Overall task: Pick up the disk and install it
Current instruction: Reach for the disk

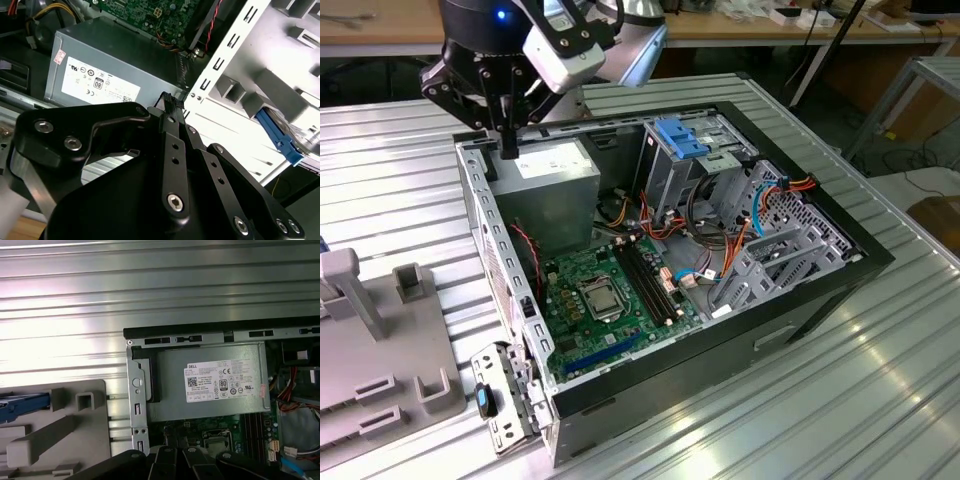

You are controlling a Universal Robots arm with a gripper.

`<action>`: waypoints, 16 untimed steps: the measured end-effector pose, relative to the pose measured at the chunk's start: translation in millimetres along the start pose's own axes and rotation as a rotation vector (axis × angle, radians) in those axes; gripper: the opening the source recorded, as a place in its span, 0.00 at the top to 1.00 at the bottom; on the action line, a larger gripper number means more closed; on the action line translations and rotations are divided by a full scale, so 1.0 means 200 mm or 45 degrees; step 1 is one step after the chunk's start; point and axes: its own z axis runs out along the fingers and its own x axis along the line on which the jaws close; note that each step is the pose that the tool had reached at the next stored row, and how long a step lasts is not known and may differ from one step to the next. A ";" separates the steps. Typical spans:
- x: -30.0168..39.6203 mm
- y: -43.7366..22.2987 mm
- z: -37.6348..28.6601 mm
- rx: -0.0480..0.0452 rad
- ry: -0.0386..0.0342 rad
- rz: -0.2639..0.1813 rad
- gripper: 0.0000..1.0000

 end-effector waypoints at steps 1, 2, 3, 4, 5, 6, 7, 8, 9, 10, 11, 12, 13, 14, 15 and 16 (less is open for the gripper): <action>0.005 0.000 0.000 0.000 0.0000 0.000 0.89; 0.011 -0.001 0.000 0.000 0.0000 0.000 0.89; 0.020 -0.001 -0.001 0.000 0.0001 0.000 0.89; 0.034 -0.002 -0.001 0.000 -0.0001 0.000 0.89; 0.047 -0.003 -0.002 0.000 0.0001 0.000 0.89; 0.054 -0.004 -0.002 0.000 0.0001 0.000 0.89; 0.063 -0.005 -0.002 0.000 0.0000 0.000 0.89; 0.077 -0.006 -0.002 0.000 0.0000 0.000 0.89; 0.086 -0.006 -0.002 0.000 0.0000 0.000 0.89; 0.095 -0.005 -0.002 0.000 0.0000 0.000 0.89; 0.108 0.003 -0.002 0.000 -0.0001 0.000 0.89; 0.126 0.025 -0.002 0.000 -0.0001 0.000 0.89; 0.145 0.052 -0.001 0.000 0.0000 0.000 0.89; 0.164 0.073 -0.001 0.001 0.0000 0.000 0.89; 0.184 0.090 -0.001 0.001 0.0000 0.000 0.89; 0.203 0.106 0.000 0.001 -0.0002 0.000 0.89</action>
